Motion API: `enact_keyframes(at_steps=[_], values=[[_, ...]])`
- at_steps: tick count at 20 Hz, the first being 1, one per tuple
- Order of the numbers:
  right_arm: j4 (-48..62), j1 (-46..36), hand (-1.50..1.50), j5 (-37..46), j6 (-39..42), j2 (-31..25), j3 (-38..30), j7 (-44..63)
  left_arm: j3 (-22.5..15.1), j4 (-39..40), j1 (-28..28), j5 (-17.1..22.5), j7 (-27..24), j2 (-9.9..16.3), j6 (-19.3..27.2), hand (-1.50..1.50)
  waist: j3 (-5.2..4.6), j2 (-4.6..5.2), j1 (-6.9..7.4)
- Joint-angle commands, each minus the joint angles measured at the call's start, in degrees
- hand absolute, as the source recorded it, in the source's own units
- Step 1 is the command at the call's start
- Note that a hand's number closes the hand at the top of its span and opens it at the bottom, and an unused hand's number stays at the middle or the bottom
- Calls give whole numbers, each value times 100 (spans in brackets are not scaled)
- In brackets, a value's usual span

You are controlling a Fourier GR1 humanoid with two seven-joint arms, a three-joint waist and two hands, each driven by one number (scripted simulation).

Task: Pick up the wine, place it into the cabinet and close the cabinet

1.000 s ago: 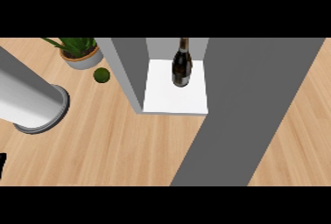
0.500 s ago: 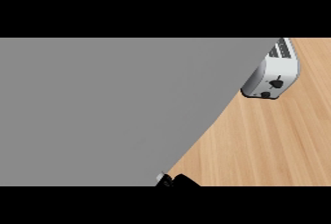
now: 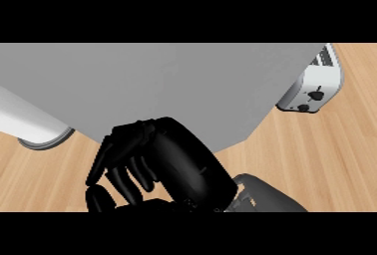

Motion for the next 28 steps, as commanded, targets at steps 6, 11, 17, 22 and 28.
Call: enact_keyframes(at_steps=[6, 11, 17, 22, 28], values=[[1747, -896, 150, 27, 405, -42, -1027, -947, 23, 41, -289, -147, 620, -171, -40, -150, 7, 27, -146], [2683, -1405, 150, -186, 761, -229, -1844, -1345, -402, 80, -575, -536, 730, -485, 43, -150, 6, 28, -136], [3389, -1297, 150, -171, 1098, -509, -2022, -2184, -789, -227, -1168, -570, 1242, -486, 649, -150, 10, 76, -145], [3586, -1441, 150, -173, 1263, -828, -2242, -2332, -1033, 9, -1590, -821, 1274, -635, 918, -150, 10, 102, -179], [3656, -1409, 150, -234, 1396, -911, -2268, -2475, -1460, 332, -2039, -1147, 1248, -905, 1141, -150, 6, 107, -240]])
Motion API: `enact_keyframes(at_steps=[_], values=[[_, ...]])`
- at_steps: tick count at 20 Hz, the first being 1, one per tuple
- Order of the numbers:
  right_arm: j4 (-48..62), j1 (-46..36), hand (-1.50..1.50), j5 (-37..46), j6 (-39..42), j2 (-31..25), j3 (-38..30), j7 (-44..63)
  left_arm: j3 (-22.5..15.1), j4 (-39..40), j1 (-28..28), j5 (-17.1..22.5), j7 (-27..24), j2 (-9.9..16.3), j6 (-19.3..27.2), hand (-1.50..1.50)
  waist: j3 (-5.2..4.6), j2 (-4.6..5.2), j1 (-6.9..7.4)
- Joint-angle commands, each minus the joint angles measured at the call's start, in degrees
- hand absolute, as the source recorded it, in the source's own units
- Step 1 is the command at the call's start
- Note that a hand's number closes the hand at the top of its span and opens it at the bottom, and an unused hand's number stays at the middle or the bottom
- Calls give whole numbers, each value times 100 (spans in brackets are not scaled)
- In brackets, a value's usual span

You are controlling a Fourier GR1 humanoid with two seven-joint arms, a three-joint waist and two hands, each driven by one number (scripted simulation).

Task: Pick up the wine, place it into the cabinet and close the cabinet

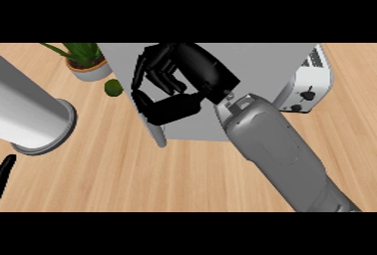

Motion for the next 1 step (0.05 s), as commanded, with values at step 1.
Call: enact_keyframes(at_steps=[1], values=[[921, -139, 150, 242, -364, -525, -773, -187, -270, 56, -193, -164, 43, -162, 172, -150, 87, 265, -38]])
